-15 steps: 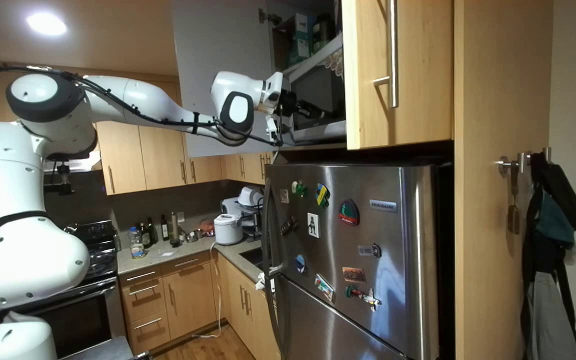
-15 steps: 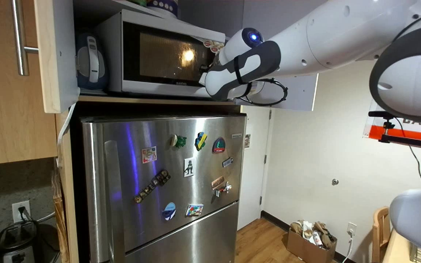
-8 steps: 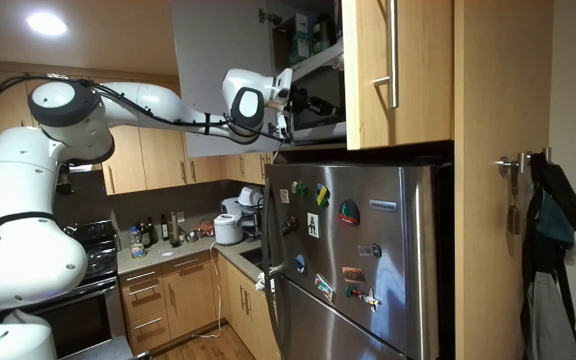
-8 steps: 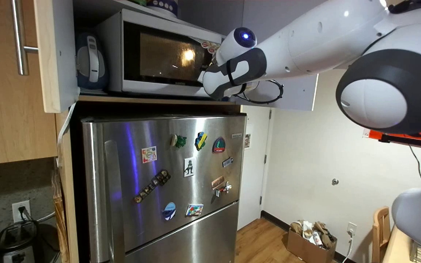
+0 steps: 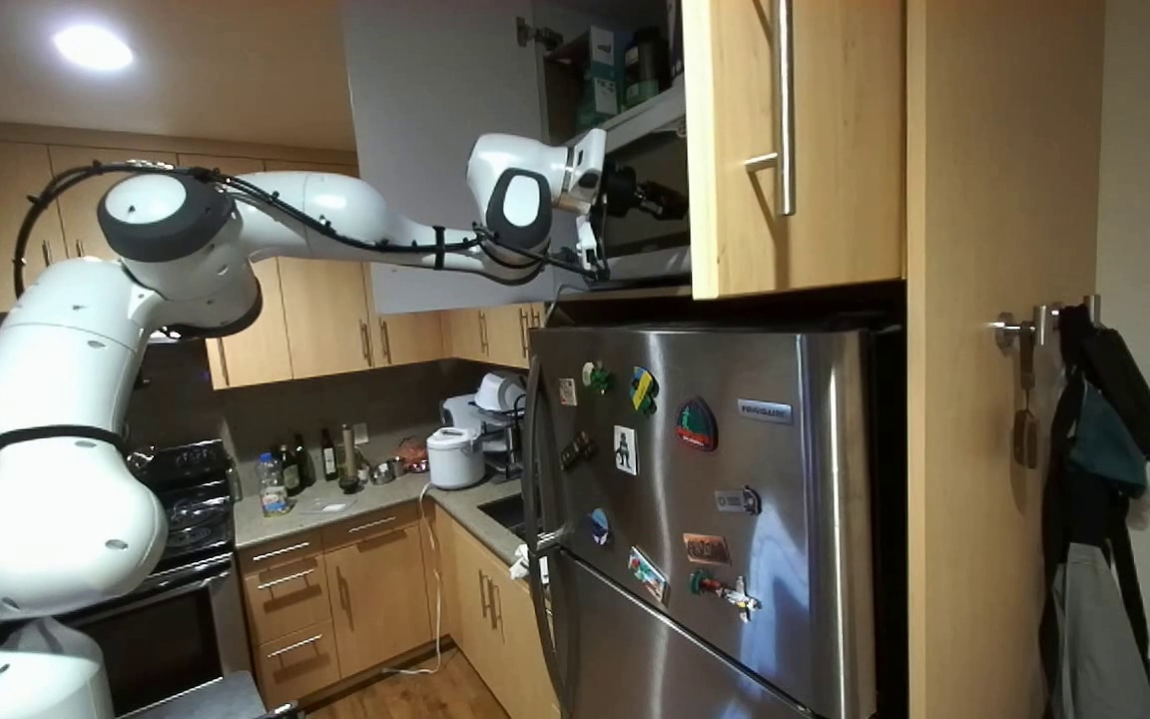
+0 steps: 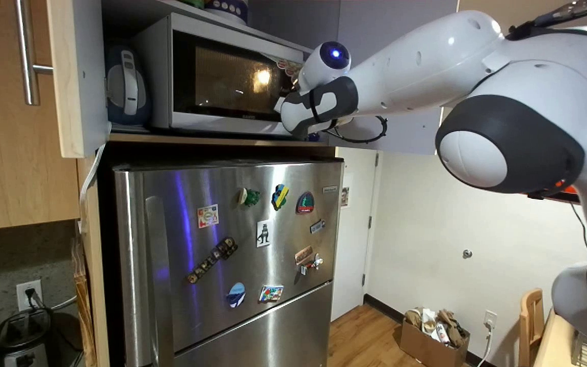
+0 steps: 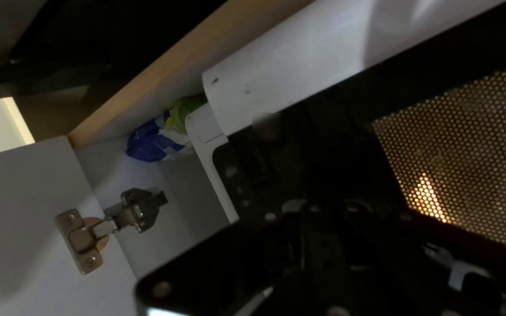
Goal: Close the microwave
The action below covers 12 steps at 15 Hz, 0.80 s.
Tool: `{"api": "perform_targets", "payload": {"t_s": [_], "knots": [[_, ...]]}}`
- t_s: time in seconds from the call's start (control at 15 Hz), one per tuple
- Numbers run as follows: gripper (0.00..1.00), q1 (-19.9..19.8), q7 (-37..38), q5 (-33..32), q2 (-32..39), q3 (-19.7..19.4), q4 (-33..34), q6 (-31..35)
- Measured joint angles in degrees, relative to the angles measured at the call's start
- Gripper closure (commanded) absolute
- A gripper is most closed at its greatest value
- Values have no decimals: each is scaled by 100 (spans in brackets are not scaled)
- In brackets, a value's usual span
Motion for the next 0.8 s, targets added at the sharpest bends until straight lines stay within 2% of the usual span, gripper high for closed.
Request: {"api": "perform_targets", "payload": {"t_s": [0.33,0.8], "knots": [[100,-507,-13,126,-13,520,438,2],[100,-1361,-84,201,142,1684,1057,0]]}}
